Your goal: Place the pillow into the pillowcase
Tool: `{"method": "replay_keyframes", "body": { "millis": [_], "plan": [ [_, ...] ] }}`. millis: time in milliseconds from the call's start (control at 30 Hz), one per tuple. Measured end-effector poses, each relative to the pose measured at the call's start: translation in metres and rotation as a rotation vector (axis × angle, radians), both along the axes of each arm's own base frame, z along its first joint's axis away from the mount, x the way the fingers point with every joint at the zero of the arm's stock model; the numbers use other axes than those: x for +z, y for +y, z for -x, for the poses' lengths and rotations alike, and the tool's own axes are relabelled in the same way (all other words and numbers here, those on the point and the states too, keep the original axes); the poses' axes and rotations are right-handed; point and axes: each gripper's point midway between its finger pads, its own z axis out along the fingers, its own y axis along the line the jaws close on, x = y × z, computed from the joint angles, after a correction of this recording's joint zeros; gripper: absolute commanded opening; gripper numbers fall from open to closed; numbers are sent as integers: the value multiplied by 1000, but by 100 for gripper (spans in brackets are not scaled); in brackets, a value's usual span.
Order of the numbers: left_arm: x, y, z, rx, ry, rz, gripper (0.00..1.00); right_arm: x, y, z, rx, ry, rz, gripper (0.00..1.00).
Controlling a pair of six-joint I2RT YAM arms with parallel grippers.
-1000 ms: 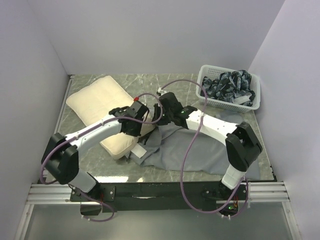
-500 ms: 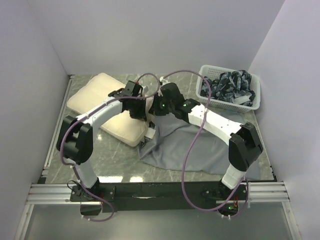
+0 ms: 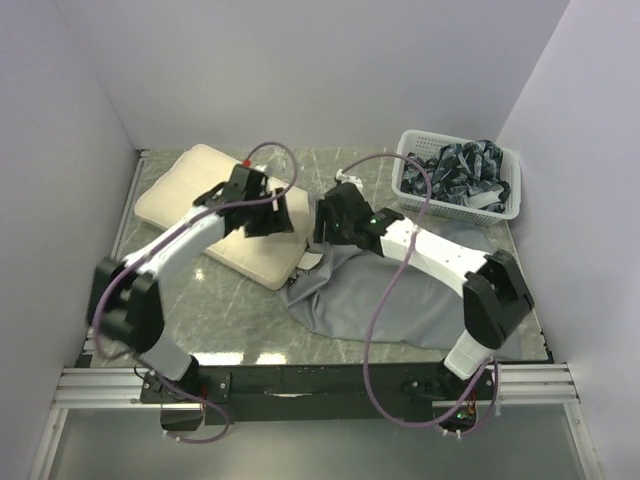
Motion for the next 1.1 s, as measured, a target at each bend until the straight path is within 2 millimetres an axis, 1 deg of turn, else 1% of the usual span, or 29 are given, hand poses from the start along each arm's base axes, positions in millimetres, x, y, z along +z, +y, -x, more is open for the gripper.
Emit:
{"method": "replay_keyframes", "body": {
  "millis": [67, 133, 167, 200, 233, 300, 333, 367, 467, 533, 567, 633, 667, 700, 800, 833, 867, 900, 933, 967, 1033, 1100],
  "plan": [
    [11, 22, 16, 107, -38, -14, 75, 0, -14, 16, -24, -10, 42, 74],
    [23, 47, 34, 225, -85, -21, 75, 5, -24, 29, -42, -30, 70, 66],
    [31, 60, 41, 290, -121, -14, 76, 9, -28, 34, -51, -43, 73, 64],
    [34, 69, 47, 337, -147, -10, 76, 12, -29, 39, -55, -56, 68, 63],
    [37, 83, 56, 403, -173, -5, 78, 16, -31, 48, -52, -71, 62, 63],
    [35, 97, 66, 472, -202, 8, 81, 22, -31, 61, -32, -96, 44, 63],
    [27, 104, 72, 507, -200, 5, 87, 26, -28, 71, -1, -108, 37, 63],
    [18, 107, 76, 526, -189, -1, 91, 31, -21, 79, 38, -124, 23, 63],
    [-20, 111, 84, 551, -115, -41, 99, 43, 11, 94, 159, -172, -7, 59],
    [-42, 110, 85, 551, -66, -62, 99, 42, 30, 100, 235, -182, -7, 57],
    [-50, 108, 86, 549, -49, -64, 99, 37, 39, 102, 272, -181, -9, 55],
    [-55, 104, 83, 542, -42, -54, 99, 24, 49, 103, 324, -169, 3, 55],
    [-56, 101, 79, 540, -47, -44, 97, 18, 53, 103, 344, -162, 9, 54],
    [-55, 98, 74, 538, -56, -28, 94, 10, 58, 103, 366, -155, 16, 54],
    [-56, 89, 63, 537, -87, 17, 73, -9, 68, 102, 418, -144, 36, 53],
    [-57, 87, 61, 538, -93, 28, 49, -16, 71, 101, 434, -140, 45, 53],
    [-60, 86, 59, 539, -98, 32, 36, -23, 74, 101, 448, -134, 52, 53],
    [-61, 85, 57, 544, -101, 37, 25, -33, 76, 100, 460, -128, 64, 53],
    [-61, 85, 55, 548, -107, 36, 9, -40, 77, 98, 466, -123, 75, 52],
    [-61, 86, 53, 551, -118, 33, 2, -47, 78, 97, 470, -115, 84, 52],
    [-58, 87, 49, 558, -134, 32, 1, -59, 79, 96, 483, -98, 94, 52],
    [-55, 87, 47, 561, -143, 35, 1, -64, 77, 90, 480, -100, 93, 52]
  ]
}}
